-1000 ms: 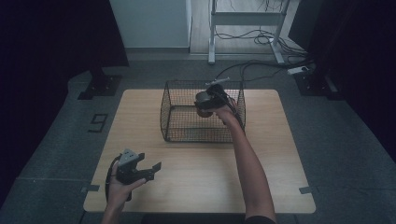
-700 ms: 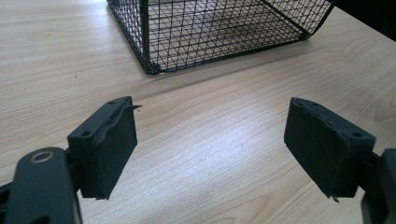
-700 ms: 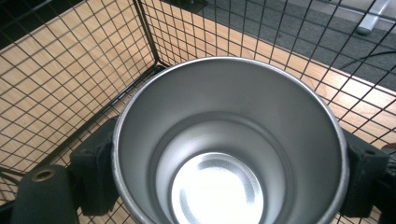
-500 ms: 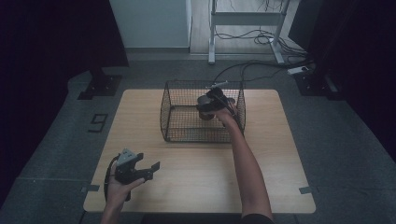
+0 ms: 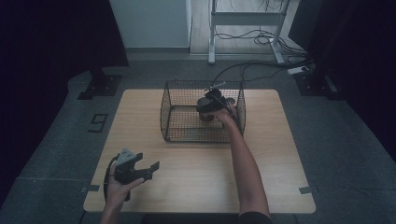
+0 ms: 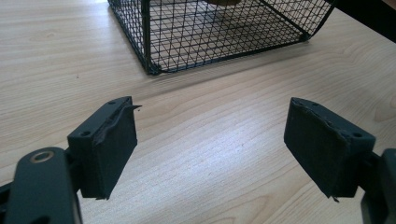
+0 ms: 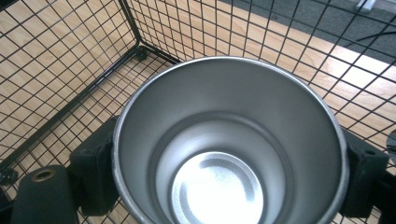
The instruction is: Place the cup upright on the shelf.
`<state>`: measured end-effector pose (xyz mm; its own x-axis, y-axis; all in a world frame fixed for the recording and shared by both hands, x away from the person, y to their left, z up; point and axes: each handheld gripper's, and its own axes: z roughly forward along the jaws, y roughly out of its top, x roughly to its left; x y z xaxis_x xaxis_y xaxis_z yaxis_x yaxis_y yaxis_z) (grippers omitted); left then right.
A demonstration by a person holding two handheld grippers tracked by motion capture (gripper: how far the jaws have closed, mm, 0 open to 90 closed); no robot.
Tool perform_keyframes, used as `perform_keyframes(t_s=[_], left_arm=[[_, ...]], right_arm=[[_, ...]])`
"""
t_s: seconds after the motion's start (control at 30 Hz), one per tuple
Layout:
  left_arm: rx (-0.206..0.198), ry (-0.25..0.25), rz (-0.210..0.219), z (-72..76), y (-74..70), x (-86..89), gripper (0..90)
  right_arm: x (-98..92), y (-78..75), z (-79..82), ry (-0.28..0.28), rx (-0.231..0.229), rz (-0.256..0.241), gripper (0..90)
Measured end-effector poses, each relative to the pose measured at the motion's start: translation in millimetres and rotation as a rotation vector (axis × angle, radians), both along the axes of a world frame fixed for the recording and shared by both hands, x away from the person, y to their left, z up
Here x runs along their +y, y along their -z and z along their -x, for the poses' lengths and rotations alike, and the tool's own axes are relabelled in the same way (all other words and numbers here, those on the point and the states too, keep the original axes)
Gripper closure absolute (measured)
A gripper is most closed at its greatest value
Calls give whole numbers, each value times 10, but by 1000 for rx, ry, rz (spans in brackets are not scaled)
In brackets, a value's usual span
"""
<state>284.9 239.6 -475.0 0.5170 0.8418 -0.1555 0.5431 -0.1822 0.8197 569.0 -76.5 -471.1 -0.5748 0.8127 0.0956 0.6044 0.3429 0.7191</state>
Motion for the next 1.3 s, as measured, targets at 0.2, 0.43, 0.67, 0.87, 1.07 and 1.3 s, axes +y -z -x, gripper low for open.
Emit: perform_keyframes(t_s=[0.2, 0.43, 0.67, 0.87, 1.07, 1.3], left_arm=[[-3, 1, 0, -1, 0, 3, 176], [-2, -7, 5, -7, 2, 33, 176], [-3, -9, 4, -7, 1, 39, 176], [1, -10, 6, -11, 0, 48, 176], [-1, -10, 6, -5, -11, 51, 176], [-1, -11, 6, -8, -10, 53, 176]], right_arm=[[34, 33, -46, -1, 14, 15, 146], [62, 95, -89, -3, 43, 33, 146], [72, 118, -97, -14, 55, 49, 145], [53, 112, -85, -21, 70, 62, 139], [38, 103, -68, -20, 95, 89, 126], [6, 36, -47, -1, 78, 61, 74]])
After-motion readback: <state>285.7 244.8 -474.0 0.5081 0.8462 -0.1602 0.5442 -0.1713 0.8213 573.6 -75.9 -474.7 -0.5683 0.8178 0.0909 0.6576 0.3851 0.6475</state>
